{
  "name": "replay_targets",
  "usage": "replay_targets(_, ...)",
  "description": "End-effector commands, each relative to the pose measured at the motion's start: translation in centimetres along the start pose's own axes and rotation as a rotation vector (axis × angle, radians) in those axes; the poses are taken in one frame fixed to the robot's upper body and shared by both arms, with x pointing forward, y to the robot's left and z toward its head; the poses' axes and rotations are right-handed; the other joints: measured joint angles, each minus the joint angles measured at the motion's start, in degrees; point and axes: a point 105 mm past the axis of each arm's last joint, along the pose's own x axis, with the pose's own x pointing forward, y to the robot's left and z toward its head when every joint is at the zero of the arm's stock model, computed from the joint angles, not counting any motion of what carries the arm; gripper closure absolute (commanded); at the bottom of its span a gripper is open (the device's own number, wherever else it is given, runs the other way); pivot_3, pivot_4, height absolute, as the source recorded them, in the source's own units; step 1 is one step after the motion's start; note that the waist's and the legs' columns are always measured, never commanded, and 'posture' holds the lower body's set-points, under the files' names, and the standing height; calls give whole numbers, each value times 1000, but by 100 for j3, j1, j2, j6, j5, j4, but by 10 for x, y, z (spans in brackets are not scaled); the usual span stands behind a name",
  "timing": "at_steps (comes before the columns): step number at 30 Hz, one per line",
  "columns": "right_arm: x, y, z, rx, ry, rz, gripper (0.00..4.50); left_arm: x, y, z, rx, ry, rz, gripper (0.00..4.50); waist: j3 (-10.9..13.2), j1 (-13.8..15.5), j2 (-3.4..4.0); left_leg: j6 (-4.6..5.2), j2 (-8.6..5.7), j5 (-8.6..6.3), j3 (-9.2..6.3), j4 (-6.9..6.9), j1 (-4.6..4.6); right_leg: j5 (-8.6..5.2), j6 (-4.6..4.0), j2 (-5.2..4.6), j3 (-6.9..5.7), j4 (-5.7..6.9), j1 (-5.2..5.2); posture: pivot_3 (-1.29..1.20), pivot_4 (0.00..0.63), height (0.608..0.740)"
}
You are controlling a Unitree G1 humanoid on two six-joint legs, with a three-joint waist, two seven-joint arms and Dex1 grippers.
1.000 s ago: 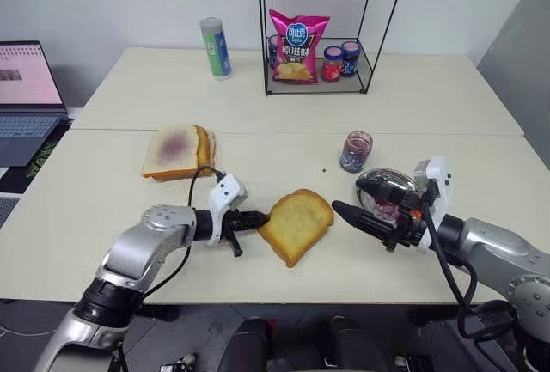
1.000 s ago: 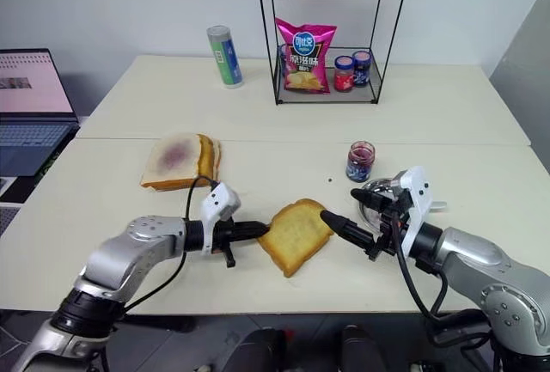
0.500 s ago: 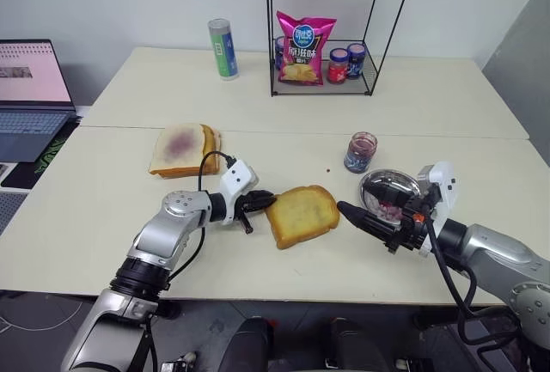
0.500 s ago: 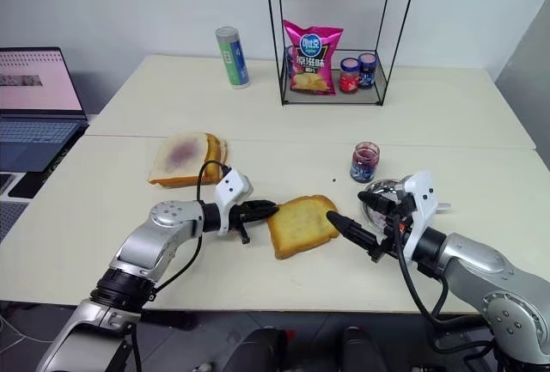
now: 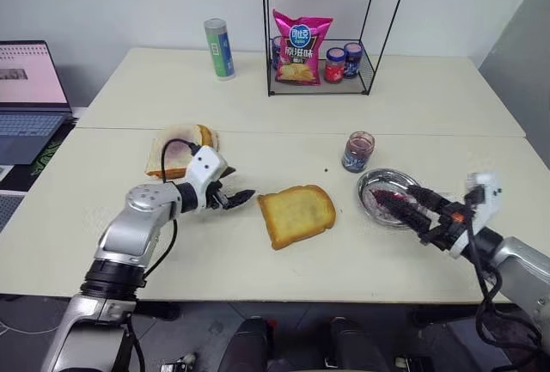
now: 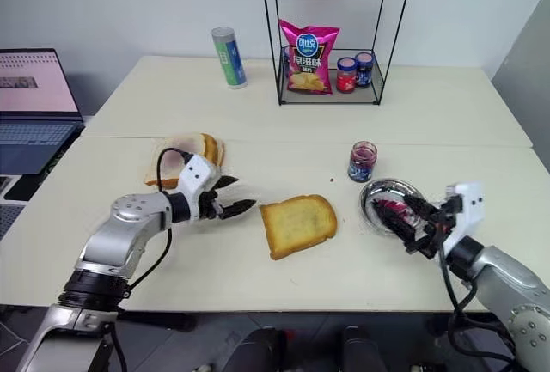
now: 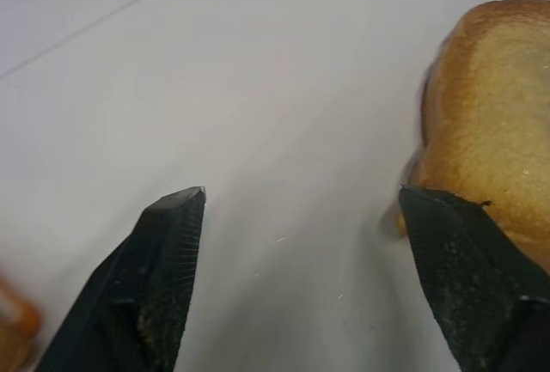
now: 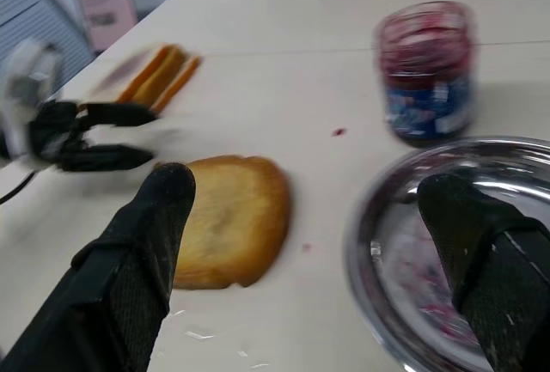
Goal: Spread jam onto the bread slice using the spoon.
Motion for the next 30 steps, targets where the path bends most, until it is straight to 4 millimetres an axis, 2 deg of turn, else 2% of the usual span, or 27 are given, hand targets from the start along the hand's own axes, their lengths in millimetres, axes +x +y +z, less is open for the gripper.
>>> replay_targets(1, -22, -44, 15, 201, -190, -215, 0, -1, -29, 63, 184, -189, -130, 12, 0, 13, 1, 0, 0, 0, 1, 1, 0, 0, 0, 0, 0, 0, 0, 0, 150, 740)
replay_targets(4, -29, -69, 6, 395, -246, -300, 0, 3, -63, 96, 218, -302, -295, 12, 0, 25, 2, 1, -2, 0, -1, 6, -4, 0, -1, -1, 2, -3, 4, 0, 150, 740)
replay_targets(6, -29, -77, 3, 452, -261, -331, 0, 3, -71, 102, 217, -320, -333, 12, 0, 9, 5, 2, -5, -1, 6, 7, -5, 1, -3, -2, 9, -5, 4, 0, 150, 740)
replay_targets(8, -29, -84, 2, 514, -284, -352, 0, 3, -78, 105, 208, -328, -375, 12, -7, -42, 23, 7, -5, -4, 21, 8, -2, 1, -2, -2, 20, -3, 3, 0, 150, 740)
replay_targets(14, -20, -86, -7, 602, -272, -340, 0, 6, -85, 103, 204, -324, -384, 12, -11, -145, 34, 9, 18, -5, 24, 0, 9, -1, -7, 27, 24, 13, -1, 0, 150, 740)
replay_targets(18, -1, -100, -14, 698, -315, -361, 0, 8, -95, 102, 193, -331, -411, 12, -10, -150, 36, 9, 25, -5, 24, 6, 12, 3, -10, 45, 30, 11, 2, 0, 150, 740)
replay_targets(23, 17, -100, -20, 724, -308, -338, 0, 7, -105, 99, 196, -327, -451, 12, -10, -141, 38, 10, 21, -5, 32, 8, 7, 7, -9, 67, 47, 6, -1, 0, 150, 740)
replay_targets(30, 24, -108, -28, 733, -328, -353, 0, 7, -110, 105, 190, -336, -452, 12, -10, -140, 38, 11, 23, -6, 54, 8, 11, 16, 4, 75, 82, 5, -6, 0, 150, 740)
